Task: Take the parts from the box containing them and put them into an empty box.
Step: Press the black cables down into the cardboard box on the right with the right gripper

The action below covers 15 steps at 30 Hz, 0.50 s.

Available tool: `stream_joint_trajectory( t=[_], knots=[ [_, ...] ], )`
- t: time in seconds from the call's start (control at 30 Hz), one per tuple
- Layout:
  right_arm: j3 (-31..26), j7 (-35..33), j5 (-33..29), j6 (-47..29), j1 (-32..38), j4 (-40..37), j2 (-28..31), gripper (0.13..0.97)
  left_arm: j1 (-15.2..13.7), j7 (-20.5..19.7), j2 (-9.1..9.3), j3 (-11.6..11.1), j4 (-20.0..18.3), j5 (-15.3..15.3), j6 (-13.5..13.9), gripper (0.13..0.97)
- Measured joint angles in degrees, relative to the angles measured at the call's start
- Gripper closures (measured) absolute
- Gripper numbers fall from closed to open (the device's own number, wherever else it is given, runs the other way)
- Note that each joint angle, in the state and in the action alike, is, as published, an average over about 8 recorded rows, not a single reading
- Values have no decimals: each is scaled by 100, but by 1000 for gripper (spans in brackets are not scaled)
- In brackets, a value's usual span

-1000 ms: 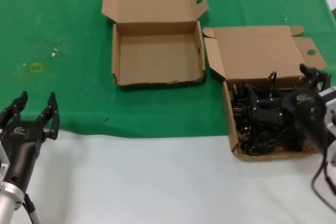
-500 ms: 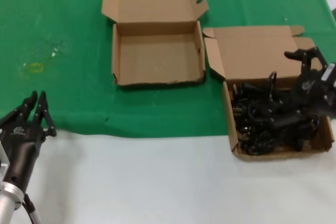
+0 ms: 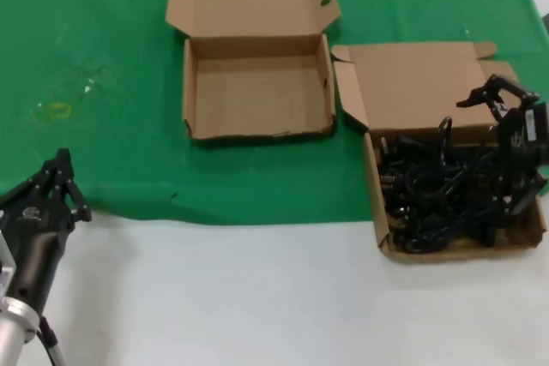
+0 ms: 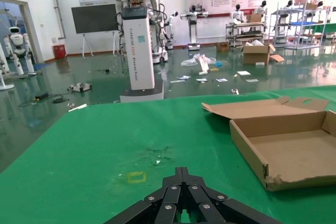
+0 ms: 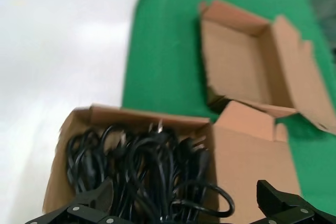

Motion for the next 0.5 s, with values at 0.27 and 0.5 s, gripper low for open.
stream_joint_trajectory(
  t=[0.27,0.5],
  knots=[
    [263,-1075,-789,-1112,567,-1025,-779,129,0,0,0,0,0,0,0,953],
    [525,-1669,-1230,-1492,685,-1370,-1139,129,0,0,0,0,0,0,0,953]
  ],
)
